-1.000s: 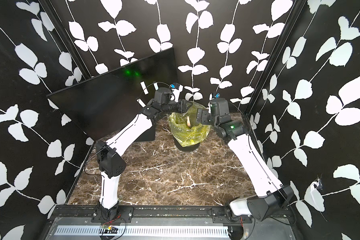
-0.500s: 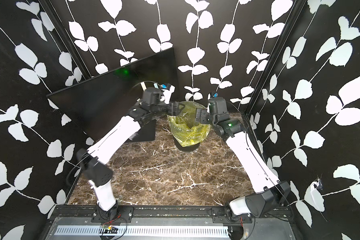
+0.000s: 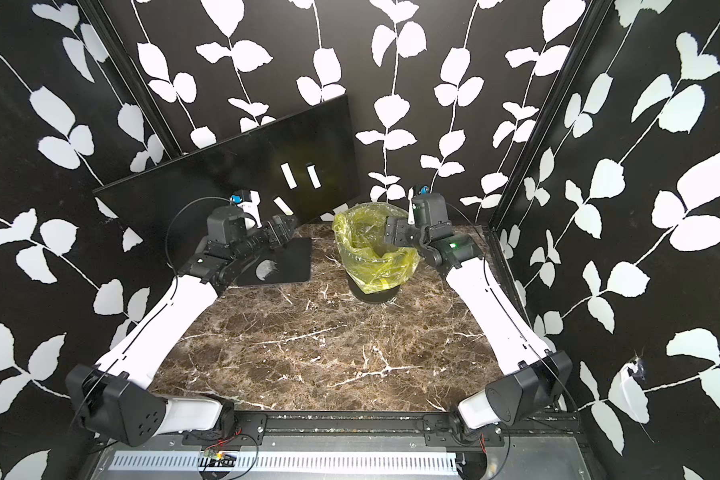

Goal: Remove the sticky note from the monitor
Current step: Tear off the sticky note from the monitor.

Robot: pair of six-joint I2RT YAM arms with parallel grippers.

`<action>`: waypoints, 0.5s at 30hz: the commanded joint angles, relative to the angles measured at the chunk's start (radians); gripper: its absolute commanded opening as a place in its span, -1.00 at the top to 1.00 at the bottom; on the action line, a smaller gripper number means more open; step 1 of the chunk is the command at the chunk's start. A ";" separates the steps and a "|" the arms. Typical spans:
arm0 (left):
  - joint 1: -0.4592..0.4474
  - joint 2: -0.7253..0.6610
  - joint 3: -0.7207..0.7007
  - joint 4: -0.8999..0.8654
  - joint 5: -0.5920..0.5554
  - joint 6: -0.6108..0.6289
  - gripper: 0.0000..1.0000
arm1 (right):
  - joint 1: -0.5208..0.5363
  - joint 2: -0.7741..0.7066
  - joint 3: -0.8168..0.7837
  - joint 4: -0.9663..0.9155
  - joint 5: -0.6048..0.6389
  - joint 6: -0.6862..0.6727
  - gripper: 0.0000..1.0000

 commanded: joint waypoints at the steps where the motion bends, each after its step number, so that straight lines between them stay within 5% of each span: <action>1: 0.006 -0.002 -0.061 0.245 -0.018 -0.141 -0.58 | -0.001 -0.015 0.013 0.051 -0.011 0.012 -0.96; 7: 0.038 0.077 -0.181 0.517 -0.038 -0.410 -0.62 | -0.001 -0.032 -0.005 0.053 -0.005 0.013 -0.96; 15: 0.057 0.152 -0.179 0.616 -0.052 -0.500 -0.63 | -0.004 -0.041 -0.031 0.064 0.011 0.002 -0.97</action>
